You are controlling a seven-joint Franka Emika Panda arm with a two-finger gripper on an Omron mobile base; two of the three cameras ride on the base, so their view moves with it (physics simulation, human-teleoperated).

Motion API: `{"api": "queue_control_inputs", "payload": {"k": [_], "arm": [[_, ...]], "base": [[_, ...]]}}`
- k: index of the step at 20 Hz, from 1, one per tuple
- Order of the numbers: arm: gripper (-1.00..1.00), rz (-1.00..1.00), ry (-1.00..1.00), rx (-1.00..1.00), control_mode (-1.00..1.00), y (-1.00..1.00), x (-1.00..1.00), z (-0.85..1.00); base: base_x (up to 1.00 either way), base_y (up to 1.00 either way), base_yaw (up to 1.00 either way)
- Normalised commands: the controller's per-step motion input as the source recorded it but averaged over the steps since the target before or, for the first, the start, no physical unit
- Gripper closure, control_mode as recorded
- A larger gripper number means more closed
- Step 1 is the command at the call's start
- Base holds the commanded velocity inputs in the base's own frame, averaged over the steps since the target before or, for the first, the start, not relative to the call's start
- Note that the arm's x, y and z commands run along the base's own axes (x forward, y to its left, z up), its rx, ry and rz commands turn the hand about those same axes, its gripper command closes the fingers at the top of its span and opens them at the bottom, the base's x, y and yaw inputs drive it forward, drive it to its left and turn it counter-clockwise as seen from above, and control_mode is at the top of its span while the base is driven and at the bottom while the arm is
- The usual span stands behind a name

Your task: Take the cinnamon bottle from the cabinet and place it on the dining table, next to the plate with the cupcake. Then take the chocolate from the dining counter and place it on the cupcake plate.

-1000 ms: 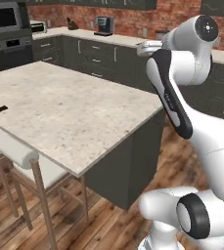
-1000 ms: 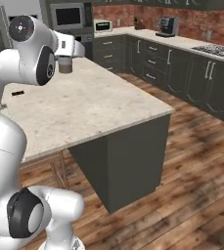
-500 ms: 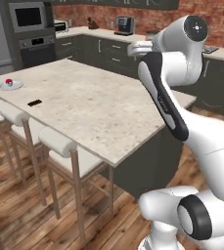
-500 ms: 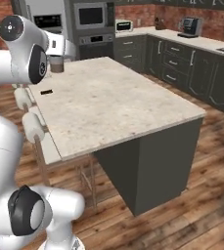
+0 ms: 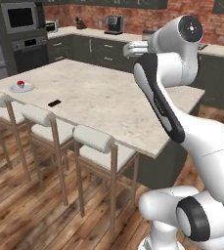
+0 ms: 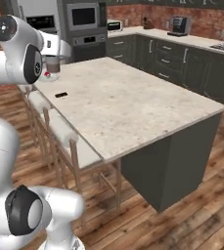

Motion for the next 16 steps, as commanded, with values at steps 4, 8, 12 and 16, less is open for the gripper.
{"api": "queue_control_inputs", "payload": {"k": [4, 8, 12, 16], "arm": [[1.00, 0.00, 0.00, 0.00, 1.00, 0.00, 0.00, 0.00], [1.00, 0.00, 0.00, 0.00, 1.00, 0.00, 0.00, 0.00], [1.00, 0.00, 0.00, 0.00, 1.00, 0.00, 0.00, 0.00], [1.00, 0.00, 0.00, 0.00, 1.00, 0.00, 0.00, 0.00]], "base": [[0.00, 1.00, -0.39], [0.04, 1.00, -0.38], [0.08, 1.00, -0.37], [0.07, 1.00, -0.40]]}}
